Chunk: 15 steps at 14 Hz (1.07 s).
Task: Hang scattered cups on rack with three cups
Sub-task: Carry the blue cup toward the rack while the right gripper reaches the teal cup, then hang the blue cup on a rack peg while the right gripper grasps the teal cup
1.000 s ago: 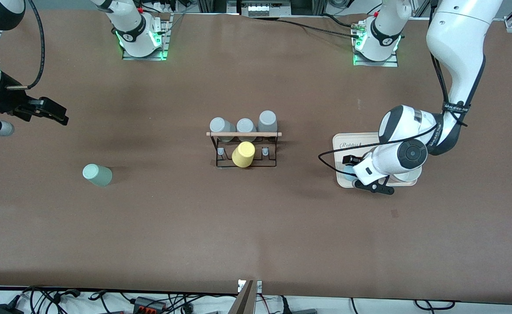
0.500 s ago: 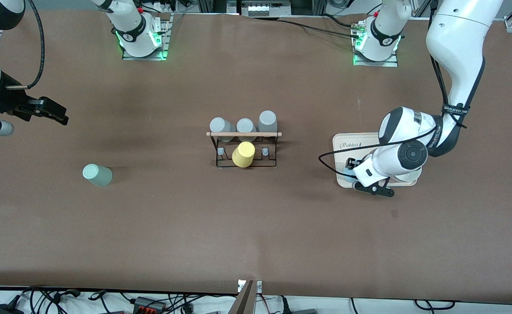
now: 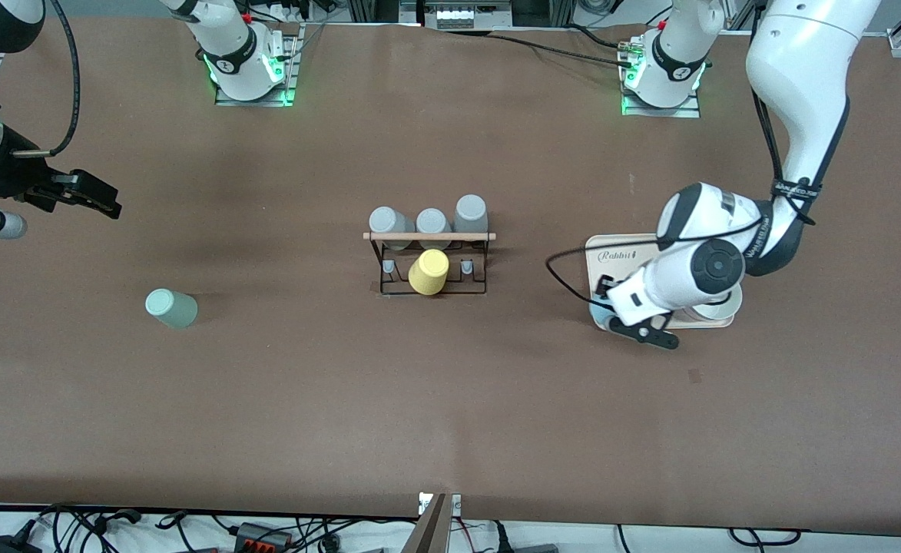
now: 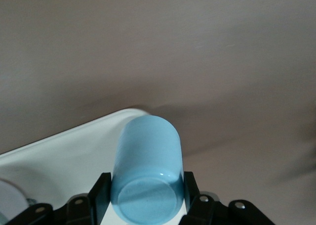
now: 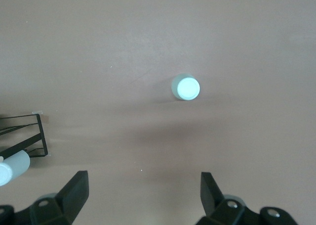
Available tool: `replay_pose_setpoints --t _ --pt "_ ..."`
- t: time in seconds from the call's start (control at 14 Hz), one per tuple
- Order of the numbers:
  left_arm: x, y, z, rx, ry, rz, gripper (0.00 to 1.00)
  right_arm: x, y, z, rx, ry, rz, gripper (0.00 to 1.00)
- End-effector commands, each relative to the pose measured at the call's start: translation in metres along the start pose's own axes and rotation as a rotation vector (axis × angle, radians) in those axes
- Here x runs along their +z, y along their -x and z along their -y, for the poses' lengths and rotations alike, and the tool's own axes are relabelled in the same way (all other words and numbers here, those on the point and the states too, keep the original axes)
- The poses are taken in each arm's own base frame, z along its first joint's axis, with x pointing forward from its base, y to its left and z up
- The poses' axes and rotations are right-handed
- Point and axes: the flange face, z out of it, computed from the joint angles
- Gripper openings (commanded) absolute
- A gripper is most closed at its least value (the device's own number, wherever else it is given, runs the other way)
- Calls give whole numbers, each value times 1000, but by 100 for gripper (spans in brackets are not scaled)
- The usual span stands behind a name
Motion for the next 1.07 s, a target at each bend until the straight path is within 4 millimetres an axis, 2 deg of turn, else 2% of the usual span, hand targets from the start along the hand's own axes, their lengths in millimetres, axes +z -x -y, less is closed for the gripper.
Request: replay_pose_setpoints --t 0.0,0.07,0.14,0.21,0.36,0.43,0.5,0.71,0.79,1.0 --pt "-77 -11 -60 25 -14 -13 0 10 -2 4 -3 20 25 100" --pt "-101 -14 -92 52 -17 -12 0 13 -4 3 -3 21 27 100" --pt "-111 -13 -122 66 -20 -11 0 15 -5 1 1 21 29 100" --pt "-112 -12 -140 43 -18 -17 0 21 -9 -1 1 22 38 100" --pt "-114 -14 -154 -42 0 -28 0 30 -13 -8 9 24 59 100" --pt "-121 -15 -168 -78 9 -45 0 40 -17 -13 17 26 80 100" --pt "-120 -18 -183 -105 21 -52 0 51 -24 -24 31 25 93 100" --pt "-118 -31 -202 -153 57 -67 0 90 -44 -37 -68 27 123 100" --pt "-117 -32 -211 -153 66 -69 0 105 -53 -40 -78 60 120 100" --pt "-117 -27 -230 -172 68 -71 0 178 -76 -50 -89 103 124 100"
